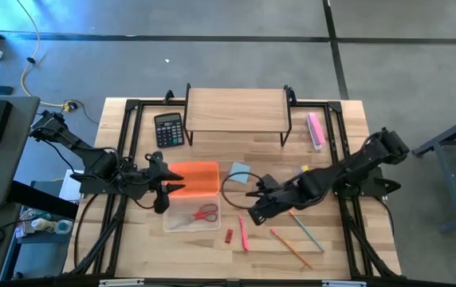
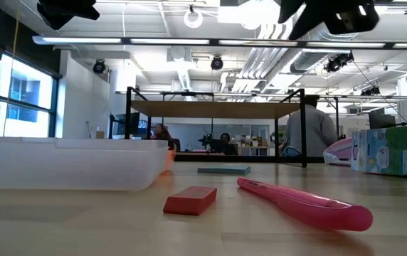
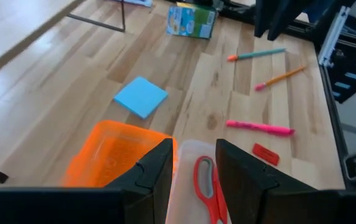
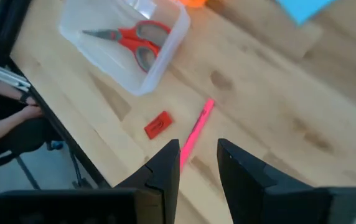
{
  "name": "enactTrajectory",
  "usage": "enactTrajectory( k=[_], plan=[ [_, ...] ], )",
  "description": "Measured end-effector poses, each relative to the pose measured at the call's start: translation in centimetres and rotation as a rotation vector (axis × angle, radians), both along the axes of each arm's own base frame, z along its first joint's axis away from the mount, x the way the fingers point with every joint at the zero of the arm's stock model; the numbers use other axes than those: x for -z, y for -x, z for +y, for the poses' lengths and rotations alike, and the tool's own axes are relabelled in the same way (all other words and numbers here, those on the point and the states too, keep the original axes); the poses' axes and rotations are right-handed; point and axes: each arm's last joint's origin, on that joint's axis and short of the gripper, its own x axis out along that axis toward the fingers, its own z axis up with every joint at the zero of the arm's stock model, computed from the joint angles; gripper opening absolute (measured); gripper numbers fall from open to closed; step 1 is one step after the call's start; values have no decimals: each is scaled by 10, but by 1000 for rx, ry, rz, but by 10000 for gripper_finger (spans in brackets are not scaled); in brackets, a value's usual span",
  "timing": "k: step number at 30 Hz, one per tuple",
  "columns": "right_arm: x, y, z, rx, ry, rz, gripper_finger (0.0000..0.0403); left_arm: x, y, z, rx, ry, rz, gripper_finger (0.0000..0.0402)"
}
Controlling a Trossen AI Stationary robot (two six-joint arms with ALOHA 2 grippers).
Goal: Pack school essentials
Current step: Put the pink pen into the supply box
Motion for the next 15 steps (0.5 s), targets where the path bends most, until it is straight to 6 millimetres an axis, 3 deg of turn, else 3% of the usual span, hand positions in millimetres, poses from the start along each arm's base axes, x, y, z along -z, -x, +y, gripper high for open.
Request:
enactTrajectory(
  k=[7, 15],
  plan=[
    [6, -9, 26, 11, -104, -71, 99, 0, 0, 0, 17, -19, 8, 110],
    [-21, -38, 43, -34, -67, -197, 99, 0, 0, 0, 27, -33, 11, 110]
  ],
)
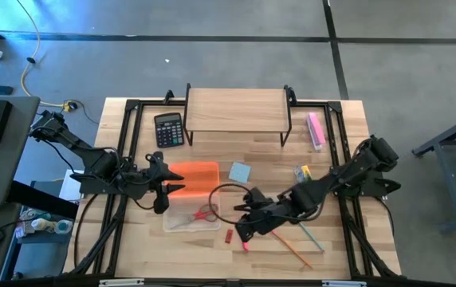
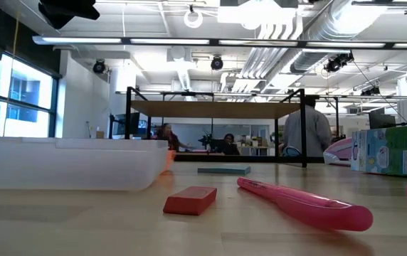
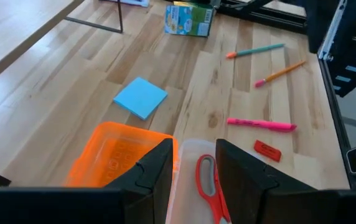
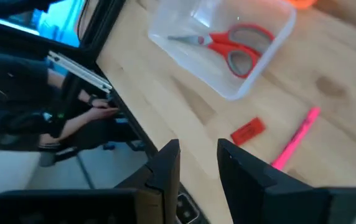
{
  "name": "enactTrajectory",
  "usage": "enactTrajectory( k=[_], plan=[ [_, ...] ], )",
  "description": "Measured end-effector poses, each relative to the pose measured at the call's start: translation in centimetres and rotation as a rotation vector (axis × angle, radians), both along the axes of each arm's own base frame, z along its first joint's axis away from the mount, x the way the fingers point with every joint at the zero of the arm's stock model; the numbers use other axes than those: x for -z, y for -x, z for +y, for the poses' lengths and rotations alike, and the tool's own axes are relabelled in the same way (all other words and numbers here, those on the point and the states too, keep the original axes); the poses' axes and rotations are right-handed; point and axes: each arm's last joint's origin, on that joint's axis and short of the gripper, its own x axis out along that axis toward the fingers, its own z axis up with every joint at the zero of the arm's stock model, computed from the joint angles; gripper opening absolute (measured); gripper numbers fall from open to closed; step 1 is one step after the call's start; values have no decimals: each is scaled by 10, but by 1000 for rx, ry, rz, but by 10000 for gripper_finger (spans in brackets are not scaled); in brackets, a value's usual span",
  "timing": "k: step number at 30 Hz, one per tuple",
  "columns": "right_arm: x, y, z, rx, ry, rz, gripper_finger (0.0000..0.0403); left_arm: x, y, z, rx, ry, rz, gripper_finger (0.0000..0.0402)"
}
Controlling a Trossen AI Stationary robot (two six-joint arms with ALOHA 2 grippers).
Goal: Pack school essentials
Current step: Put the pink pen into the supply box
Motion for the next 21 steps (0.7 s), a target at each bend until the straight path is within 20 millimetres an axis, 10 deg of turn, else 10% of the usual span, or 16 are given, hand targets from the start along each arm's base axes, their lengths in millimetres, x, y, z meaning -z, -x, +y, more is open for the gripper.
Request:
enactTrajectory(
  k=[21],
  plan=[
    [35, -29, 24, 21, 44, 344, 99, 7, 6, 1, 7, 36, 92, 110]
  ],
)
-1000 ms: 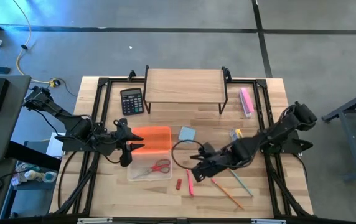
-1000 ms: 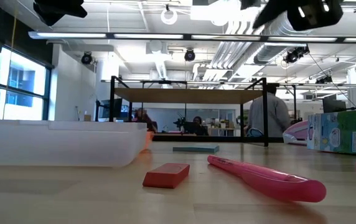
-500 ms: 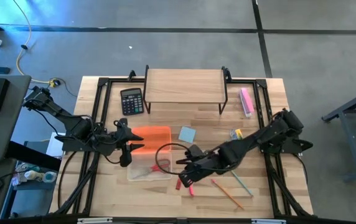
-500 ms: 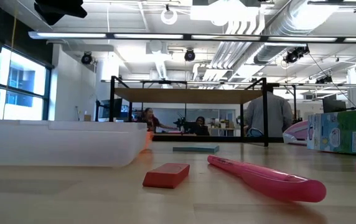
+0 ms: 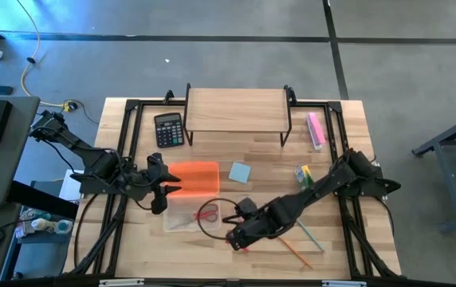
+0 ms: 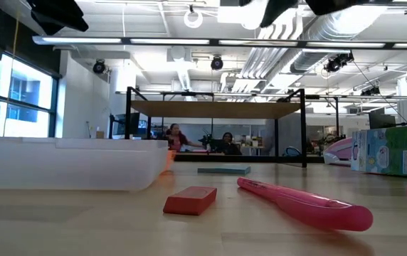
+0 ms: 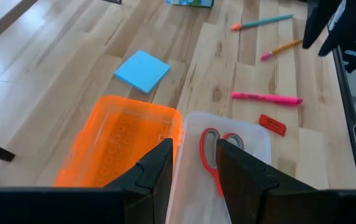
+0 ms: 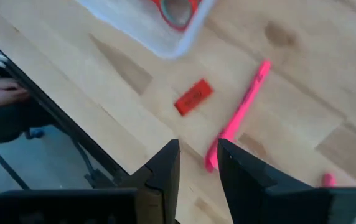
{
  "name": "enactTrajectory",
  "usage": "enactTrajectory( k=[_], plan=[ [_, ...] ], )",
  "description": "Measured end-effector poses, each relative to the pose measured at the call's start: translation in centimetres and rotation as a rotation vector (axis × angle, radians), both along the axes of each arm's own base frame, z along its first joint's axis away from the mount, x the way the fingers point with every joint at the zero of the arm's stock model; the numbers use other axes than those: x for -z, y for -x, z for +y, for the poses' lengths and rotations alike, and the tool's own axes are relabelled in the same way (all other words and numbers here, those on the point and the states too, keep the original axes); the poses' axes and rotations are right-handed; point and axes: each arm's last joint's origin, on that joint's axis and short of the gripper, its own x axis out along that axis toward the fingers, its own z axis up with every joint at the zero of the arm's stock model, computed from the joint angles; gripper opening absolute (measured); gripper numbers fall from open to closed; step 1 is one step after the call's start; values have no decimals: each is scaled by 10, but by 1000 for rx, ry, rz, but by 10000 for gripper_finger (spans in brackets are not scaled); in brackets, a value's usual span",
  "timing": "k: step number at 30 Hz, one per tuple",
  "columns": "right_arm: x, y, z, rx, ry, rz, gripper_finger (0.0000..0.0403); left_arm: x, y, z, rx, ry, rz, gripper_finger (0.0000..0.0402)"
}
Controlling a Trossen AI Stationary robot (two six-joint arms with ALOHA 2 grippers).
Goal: Pack school essentials
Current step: Put the pink pen into the supply box
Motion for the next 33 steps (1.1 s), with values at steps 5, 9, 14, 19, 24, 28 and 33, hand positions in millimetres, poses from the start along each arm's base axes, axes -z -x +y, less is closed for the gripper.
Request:
enactTrajectory(
  k=[5, 9, 14, 19, 24, 28, 33],
  plan=[
    [19, -5, 6, 28, -13, 53, 99, 0, 0, 0, -2, -3, 0, 110],
    [34, -9, 9, 57, -11, 83, 99, 0, 0, 0, -10, 6, 0, 110],
    [51, -14, 16, 53, -8, 104, 99, 0, 0, 0, -40, 40, -7, 110],
    [70, -13, 26, 30, 3, 144, 99, 0, 0, 0, -63, 67, -14, 110],
    [88, -11, 36, 34, 19, 181, 99, 0, 0, 0, -73, 79, -17, 110],
    [100, -10, 45, 20, 24, 187, 99, 1, 0, 0, -73, 79, -17, 110],
    [104, -9, 47, 54, 16, 196, 99, 0, 0, 0, -61, 64, -13, 110]
  ],
)
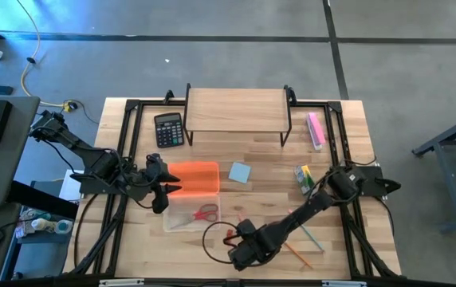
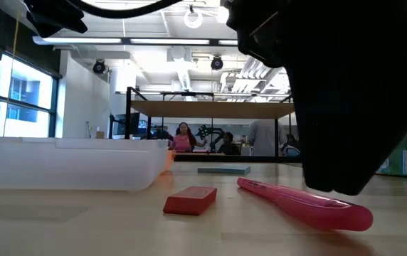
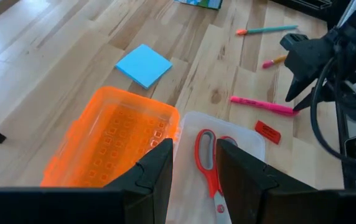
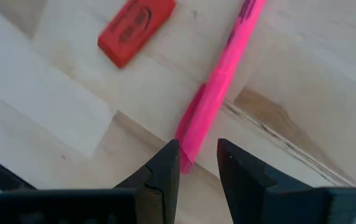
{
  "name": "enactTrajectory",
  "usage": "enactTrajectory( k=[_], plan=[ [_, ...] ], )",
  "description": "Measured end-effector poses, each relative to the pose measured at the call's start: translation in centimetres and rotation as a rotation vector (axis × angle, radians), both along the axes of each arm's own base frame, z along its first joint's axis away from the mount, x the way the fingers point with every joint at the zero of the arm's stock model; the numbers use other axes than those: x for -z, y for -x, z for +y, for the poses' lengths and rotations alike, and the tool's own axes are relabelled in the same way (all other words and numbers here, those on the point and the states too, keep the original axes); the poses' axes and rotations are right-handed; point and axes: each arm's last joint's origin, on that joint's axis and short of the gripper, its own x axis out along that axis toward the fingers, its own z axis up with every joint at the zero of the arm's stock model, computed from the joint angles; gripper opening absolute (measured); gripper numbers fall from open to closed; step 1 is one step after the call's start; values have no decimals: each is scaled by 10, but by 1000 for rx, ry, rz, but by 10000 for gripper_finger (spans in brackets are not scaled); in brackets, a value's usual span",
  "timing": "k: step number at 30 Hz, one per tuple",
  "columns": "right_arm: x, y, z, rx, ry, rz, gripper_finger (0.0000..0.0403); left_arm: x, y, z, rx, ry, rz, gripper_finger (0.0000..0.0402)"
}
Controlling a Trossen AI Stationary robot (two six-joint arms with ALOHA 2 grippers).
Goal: Pack school essentials
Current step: Put the pink pen into the supply box
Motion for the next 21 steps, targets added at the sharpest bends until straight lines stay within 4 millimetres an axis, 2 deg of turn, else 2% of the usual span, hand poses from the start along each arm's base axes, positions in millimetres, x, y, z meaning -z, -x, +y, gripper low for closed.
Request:
enactTrajectory(
  k=[10, 21],
  plan=[
    [2, -4, -1, 64, -18, -23, 99, 0, 0, 0, 3, -10, 7, 110],
    [17, -12, -9, 141, -15, 6, 99, 1, 1, 0, 18, -25, 19, 110]
  ],
)
